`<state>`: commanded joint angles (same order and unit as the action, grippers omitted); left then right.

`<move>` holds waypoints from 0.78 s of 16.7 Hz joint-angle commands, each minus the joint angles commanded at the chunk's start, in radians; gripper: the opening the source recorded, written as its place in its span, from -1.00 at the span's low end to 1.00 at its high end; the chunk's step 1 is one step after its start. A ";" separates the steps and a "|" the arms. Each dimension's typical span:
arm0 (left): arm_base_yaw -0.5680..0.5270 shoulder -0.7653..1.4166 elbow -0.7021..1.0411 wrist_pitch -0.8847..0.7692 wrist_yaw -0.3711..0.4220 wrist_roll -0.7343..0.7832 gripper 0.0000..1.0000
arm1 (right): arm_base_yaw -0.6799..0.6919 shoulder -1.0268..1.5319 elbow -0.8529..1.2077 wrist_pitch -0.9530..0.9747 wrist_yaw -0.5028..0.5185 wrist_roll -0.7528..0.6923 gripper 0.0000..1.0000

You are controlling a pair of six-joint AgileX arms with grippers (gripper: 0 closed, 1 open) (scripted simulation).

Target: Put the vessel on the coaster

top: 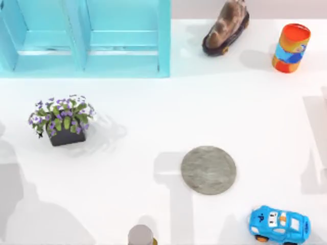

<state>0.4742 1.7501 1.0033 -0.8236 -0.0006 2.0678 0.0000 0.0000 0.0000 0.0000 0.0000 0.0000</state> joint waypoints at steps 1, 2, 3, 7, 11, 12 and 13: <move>0.000 0.000 0.000 0.000 0.000 0.000 -0.81 | 0.000 0.000 0.000 0.000 0.000 0.000 1.00; 0.000 0.000 0.000 0.000 0.000 0.000 -0.96 | 0.000 0.000 0.000 0.000 0.000 0.000 1.00; 0.000 0.000 0.000 0.000 0.000 0.000 -1.00 | 0.000 0.000 0.000 0.000 0.000 0.000 1.00; 0.000 0.000 0.000 0.000 0.000 0.000 -1.00 | 0.000 0.000 0.000 0.000 0.000 0.000 1.00; -0.002 -0.002 0.000 0.000 0.000 0.002 -1.00 | 0.000 0.000 0.000 0.000 0.000 0.000 1.00; -0.002 -0.002 0.000 0.000 0.000 0.002 -1.00 | 0.000 0.000 0.000 0.000 0.000 0.000 1.00; -0.011 -0.004 0.004 -0.003 -0.001 -0.004 -1.00 | 0.000 0.000 0.000 0.000 0.000 0.000 1.00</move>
<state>0.4630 1.7463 1.0077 -0.8266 -0.0019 2.0635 0.0000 0.0000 0.0000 0.0000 0.0000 0.0000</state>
